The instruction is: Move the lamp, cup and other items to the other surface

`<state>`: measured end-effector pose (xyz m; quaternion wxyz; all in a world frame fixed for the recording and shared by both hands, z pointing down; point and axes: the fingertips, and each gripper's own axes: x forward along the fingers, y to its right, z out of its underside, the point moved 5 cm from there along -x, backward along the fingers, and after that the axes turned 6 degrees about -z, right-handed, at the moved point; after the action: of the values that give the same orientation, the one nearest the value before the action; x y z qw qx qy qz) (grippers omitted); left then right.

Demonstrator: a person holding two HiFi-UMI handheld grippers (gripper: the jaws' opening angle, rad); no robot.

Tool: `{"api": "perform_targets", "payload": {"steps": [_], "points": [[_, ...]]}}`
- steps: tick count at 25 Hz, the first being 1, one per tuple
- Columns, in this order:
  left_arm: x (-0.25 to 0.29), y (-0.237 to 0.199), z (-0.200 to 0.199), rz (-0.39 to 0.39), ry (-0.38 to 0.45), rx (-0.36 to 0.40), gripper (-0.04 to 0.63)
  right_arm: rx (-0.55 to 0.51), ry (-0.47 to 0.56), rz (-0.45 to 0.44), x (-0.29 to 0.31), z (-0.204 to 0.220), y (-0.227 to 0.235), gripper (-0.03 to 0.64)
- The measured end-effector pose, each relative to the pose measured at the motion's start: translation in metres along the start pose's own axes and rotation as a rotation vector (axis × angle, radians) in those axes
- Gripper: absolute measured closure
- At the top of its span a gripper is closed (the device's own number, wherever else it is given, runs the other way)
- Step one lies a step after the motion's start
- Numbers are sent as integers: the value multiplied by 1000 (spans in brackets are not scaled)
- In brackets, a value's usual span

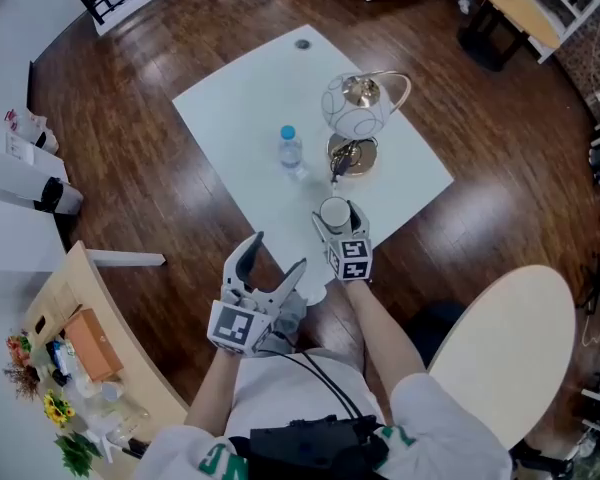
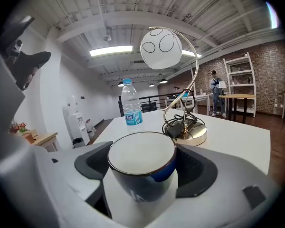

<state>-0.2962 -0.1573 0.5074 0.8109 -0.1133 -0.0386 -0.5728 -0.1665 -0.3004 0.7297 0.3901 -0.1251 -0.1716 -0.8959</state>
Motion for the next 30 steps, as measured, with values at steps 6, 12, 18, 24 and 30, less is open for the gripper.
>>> {"api": "perform_targets", "payload": {"steps": [6,12,18,24,30], "points": [[6,4,2,28,26,70,241,97,-5,-41,-18,11,7,129],[28,49,4,168,-41,106,241,235,115,92,-119,-3,26,136],[63,141,0,473,-25,104,241,137,233,369,-273,-16,60,138],[73,286,5,841,-25,175,241,117,337,727,-472,-8,77,160],[47,421,9,1176,-22,220,241,325,529,1086,-646,41,32,160]]}}
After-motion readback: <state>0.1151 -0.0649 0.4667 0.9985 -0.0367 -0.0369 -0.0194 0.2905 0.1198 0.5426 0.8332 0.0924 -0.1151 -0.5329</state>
